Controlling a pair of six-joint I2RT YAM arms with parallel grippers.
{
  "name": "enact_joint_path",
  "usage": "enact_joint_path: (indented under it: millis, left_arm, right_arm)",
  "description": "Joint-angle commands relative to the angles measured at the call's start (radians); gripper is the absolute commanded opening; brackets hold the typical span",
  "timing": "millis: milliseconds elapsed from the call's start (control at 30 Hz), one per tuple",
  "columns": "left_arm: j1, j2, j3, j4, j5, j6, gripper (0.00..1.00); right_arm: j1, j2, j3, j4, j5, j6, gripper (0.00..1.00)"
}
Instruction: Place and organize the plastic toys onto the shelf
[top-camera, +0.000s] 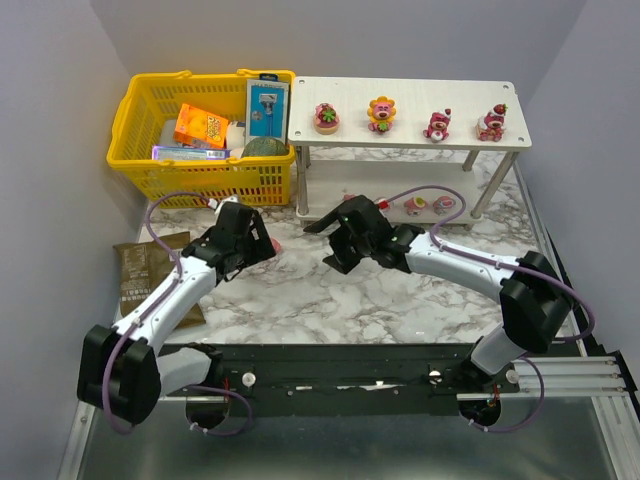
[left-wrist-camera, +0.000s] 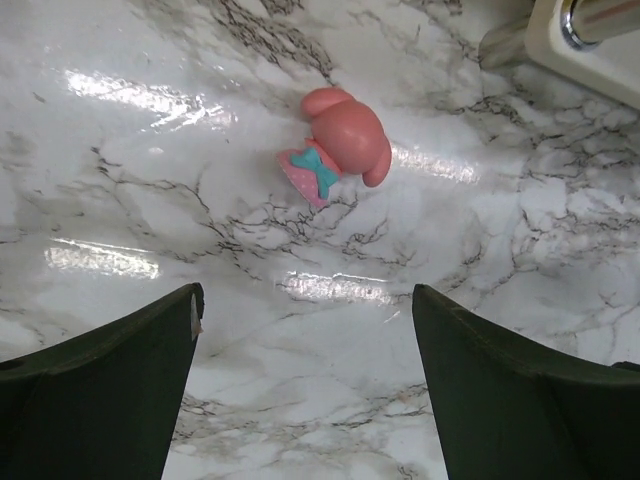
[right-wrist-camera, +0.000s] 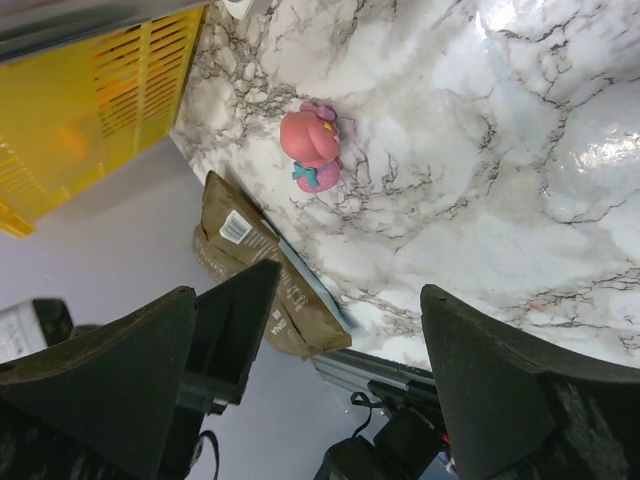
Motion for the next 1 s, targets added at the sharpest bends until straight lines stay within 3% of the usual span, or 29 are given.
enact_joint_path:
  millis: [0, 333, 967]
  left_arm:
    - [0.016, 0.081, 0.025, 0.049, 0.103, -0.018, 0.86]
    - [0.103, 0.188, -0.070, 0.256, 0.207, -0.097, 0.58]
    - [0.168, 0.171, -0.224, 0.540, 0.206, -0.213, 0.54]
  right_arm:
    - [0.000, -0.001, -0.020, 0.014, -0.034, -0.017, 0.99]
    - [0.000, -0.011, -0.066, 0.034, -0.074, -0.005, 0.99]
    - [0.000, -0.007, -0.081, 0.048, -0.075, 0.003, 0.98]
